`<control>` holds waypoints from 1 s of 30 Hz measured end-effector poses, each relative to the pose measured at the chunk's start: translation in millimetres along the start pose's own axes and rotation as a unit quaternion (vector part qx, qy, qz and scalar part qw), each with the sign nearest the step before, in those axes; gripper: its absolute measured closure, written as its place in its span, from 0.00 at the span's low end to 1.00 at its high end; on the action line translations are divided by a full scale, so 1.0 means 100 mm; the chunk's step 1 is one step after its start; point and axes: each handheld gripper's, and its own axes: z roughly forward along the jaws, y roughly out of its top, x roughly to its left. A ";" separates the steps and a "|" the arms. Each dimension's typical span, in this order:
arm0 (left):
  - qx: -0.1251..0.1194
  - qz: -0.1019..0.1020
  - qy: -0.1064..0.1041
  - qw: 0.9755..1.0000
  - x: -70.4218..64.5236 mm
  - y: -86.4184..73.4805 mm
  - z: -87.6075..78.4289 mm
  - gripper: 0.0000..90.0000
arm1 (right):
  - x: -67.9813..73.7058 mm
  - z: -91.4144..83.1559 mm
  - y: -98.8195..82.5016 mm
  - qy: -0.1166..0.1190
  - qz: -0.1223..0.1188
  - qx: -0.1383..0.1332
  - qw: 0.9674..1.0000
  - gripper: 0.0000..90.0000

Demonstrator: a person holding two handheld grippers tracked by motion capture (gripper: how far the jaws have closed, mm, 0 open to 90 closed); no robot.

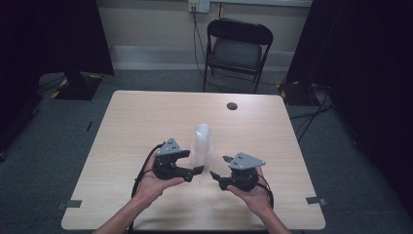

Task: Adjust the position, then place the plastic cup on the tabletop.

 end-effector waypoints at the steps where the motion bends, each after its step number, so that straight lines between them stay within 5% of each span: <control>1: 0.002 0.002 0.000 1.000 0.00 0.00 0.00 0.22 | -0.01 0.00 0.00 -0.003 0.002 0.000 1.000 0.33; 13: 0.013 0.009 0.004 1.000 0.03 -0.04 0.00 0.21 | -0.17 -0.03 -0.02 -0.020 0.040 -0.011 0.999 0.34; 15: 0.022 -0.004 0.005 1.000 0.04 -0.06 0.00 0.19 | -0.21 -0.05 -0.03 -0.027 0.055 -0.017 0.998 0.34; 19: 0.042 -0.008 0.016 0.999 0.06 -0.12 0.03 0.18 | -0.27 -0.06 -0.03 -0.030 0.070 -0.023 0.997 0.34; 30: 0.046 -0.017 0.051 0.998 0.20 -0.24 -0.08 0.19 | -0.41 -0.07 -0.02 -0.041 0.107 -0.033 0.993 0.33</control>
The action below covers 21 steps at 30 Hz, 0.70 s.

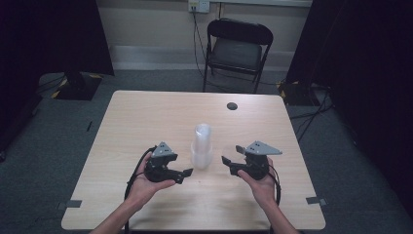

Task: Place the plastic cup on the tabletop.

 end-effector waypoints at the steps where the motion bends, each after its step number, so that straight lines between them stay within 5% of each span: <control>1: 0.004 0.000 0.004 1.000 0.03 -0.02 -0.02 0.19 | -0.01 0.00 0.01 -0.001 0.003 -0.001 1.000 0.33; 12: -0.007 0.004 0.017 1.000 0.11 -0.10 -0.23 0.18 | -0.13 0.10 0.09 -0.026 0.014 -0.006 1.000 0.33; 15: -0.013 0.019 0.015 1.000 0.13 -0.18 -0.29 0.18 | -0.18 0.15 0.10 -0.032 0.016 -0.002 0.999 0.33; 21: -0.017 0.001 0.020 1.000 0.19 -0.30 -0.37 0.19 | -0.30 0.27 0.14 -0.047 0.022 0.000 0.999 0.33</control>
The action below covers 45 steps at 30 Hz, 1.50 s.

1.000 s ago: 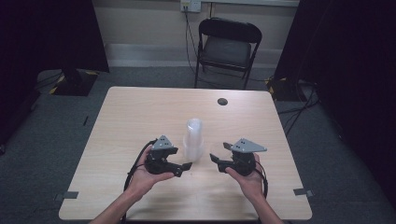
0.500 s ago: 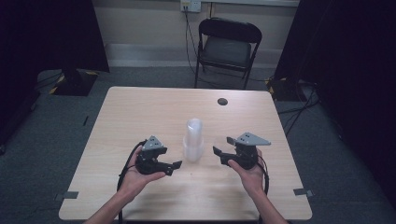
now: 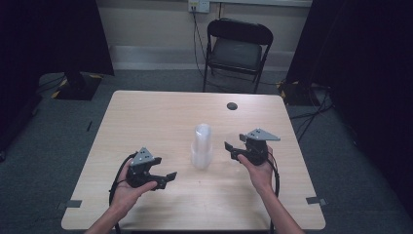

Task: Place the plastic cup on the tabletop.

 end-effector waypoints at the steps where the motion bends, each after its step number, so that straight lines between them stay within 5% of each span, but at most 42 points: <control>1: 0.004 0.003 0.001 1.000 0.01 -0.01 -0.01 0.19 | -0.01 0.02 0.01 -0.003 0.000 -0.001 1.000 0.33; 7: -0.002 0.002 0.009 1.000 0.00 -0.05 -0.03 0.19 | -0.07 0.09 0.01 -0.012 0.010 0.003 1.000 0.33; 13: 0.000 0.013 -0.011 1.000 -0.01 -0.06 -0.02 0.19 | -0.13 0.20 0.01 -0.022 0.020 0.004 1.000 0.33; 28: 0.011 0.019 -0.012 1.000 -0.04 -0.09 0.00 0.20 | -0.26 0.43 0.15 -0.051 0.025 -0.006 0.998 0.33; 45: 0.022 0.026 -0.002 0.999 -0.03 -0.12 0.02 0.23 | -0.36 0.76 0.02 -0.066 0.026 0.013 0.997 0.33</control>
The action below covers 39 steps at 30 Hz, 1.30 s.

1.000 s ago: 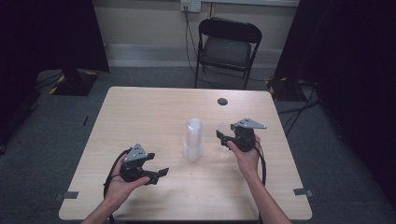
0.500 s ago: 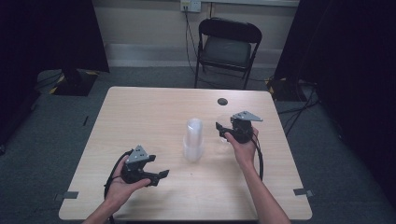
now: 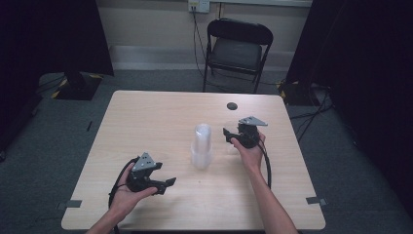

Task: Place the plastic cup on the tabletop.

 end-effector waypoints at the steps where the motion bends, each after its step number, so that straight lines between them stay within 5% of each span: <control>1: 0.001 0.000 0.001 1.000 0.00 0.00 0.00 0.23 | 0.01 0.01 0.00 -0.001 -0.001 0.000 1.000 0.32; 11: 0.003 0.000 0.003 1.000 0.00 -0.01 0.01 0.23 | 0.03 0.05 -0.04 0.001 0.000 -0.002 1.000 0.32; 39: 0.001 -0.002 0.004 1.000 -0.01 -0.01 0.02 0.23 | 0.06 -0.19 -0.24 0.007 -0.019 0.010 1.000 0.32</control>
